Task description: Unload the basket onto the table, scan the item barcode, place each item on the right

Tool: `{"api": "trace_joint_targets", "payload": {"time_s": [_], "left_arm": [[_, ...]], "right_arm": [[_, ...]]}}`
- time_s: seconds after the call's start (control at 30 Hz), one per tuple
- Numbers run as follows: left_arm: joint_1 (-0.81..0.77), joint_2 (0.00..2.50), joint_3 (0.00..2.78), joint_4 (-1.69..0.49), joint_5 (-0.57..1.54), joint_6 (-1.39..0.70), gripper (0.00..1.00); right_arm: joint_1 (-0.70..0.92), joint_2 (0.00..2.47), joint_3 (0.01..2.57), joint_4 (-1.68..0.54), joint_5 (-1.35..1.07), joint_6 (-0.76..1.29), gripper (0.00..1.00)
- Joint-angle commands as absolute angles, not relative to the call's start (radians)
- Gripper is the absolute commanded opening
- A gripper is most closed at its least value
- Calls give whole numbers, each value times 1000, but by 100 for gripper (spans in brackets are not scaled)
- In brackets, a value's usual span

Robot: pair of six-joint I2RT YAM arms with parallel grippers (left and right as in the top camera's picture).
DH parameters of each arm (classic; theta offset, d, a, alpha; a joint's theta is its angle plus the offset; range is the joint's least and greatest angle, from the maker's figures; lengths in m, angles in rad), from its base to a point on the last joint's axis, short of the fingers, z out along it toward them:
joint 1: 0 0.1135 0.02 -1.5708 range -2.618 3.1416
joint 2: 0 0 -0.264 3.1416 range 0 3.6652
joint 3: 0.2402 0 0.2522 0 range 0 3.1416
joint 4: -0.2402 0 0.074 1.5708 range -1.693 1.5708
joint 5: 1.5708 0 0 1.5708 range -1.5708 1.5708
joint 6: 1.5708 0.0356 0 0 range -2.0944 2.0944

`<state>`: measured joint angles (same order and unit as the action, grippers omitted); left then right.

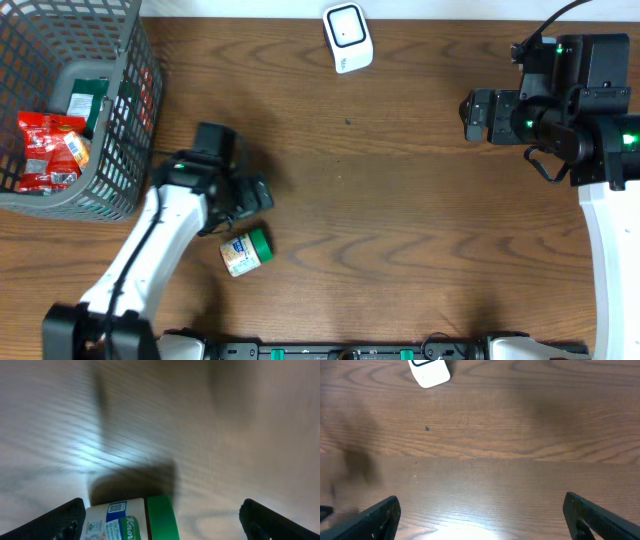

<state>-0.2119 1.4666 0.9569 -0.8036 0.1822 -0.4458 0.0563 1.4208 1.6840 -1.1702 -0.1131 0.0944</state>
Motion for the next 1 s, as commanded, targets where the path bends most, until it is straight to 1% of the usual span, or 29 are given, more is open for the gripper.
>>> {"api": "trace_joint_targets", "payload": {"time_s": [0.0, 0.13, 0.47, 0.6, 0.67, 0.83, 0.97], "left_arm": [[-247, 1521, 940, -812, 207, -262, 99], [-259, 1559, 940, -842, 206, -263, 100], [-258, 1562, 941, -921, 206, -269, 99], [-258, 1562, 941, -973, 207, -389, 99], [-258, 1562, 941, -998, 216, -417, 99], [-258, 1562, 964, -1019, 233, -376, 99], [-259, 1562, 984, -973, 231, -308, 100]], "right_arm": [[52, 1427, 1698, -1171, -117, 89, 99], [52, 1427, 1698, -1171, -117, 88, 99], [52, 1427, 1698, -1171, -117, 88, 99], [52, 1427, 1698, -1171, -117, 88, 99], [52, 1427, 1698, -1171, -117, 88, 99], [52, 1427, 1698, -1171, -117, 88, 99], [52, 1427, 1698, -1171, -117, 88, 99]]}}
